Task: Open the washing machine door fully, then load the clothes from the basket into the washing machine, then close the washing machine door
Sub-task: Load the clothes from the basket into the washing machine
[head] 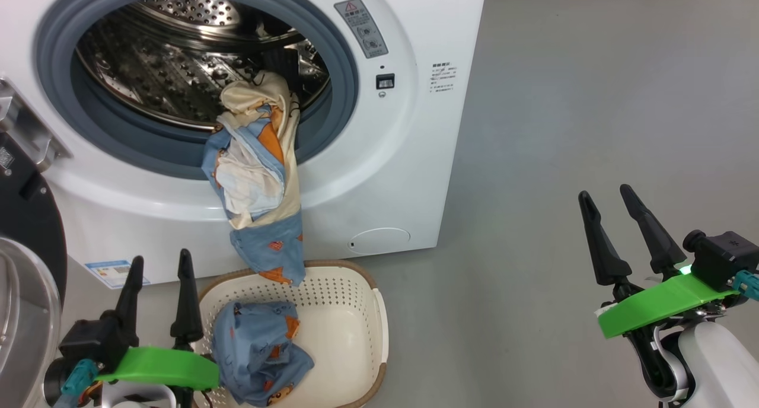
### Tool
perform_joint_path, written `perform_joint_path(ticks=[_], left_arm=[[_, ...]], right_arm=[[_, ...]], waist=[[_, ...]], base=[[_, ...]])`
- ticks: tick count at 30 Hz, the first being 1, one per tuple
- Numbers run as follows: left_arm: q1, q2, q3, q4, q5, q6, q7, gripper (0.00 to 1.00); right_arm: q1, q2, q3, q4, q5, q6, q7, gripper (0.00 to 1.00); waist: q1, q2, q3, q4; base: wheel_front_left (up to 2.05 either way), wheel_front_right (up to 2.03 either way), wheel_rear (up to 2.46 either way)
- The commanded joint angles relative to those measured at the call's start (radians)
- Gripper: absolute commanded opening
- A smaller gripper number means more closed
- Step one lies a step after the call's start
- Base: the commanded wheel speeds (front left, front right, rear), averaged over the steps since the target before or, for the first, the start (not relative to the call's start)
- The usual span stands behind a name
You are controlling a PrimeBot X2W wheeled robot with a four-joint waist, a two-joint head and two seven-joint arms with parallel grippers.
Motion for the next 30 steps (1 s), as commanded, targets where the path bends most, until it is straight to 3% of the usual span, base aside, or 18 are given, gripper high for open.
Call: perform_joint_path(ticks=[1,13,30], left_arm=[[-0.010,0.016,0.029,-0.015,0.009,-0.003,-0.006,1.00],[-0.093,0.036,-0.023,0.153,-0.006,-0.007,0.024,1.00],[-0.484,0.113,-0.115,0.559,-0.011,-0.011,0.000,1.00]], right_arm=[[-0.001,-0.010,0.015,-0.025,-0.010,0.006,-0.008,1.00],[-0.017,-0.010,0.015,-0.036,-0.011,0.006,-0.008,1.00],[-0.102,0.018,0.017,-0.075,-0.029,0.006,-0.008,1.00]], waist=[[0.0000,0.0000,0.001,-0.002],[0.0000,0.0000,0.061,-0.027],[0.0000,0.0000,0.324,-0.113]], base=[[0.00,0.00,0.00],[0.00,0.00,0.00],[0.00,0.00,0.00]])
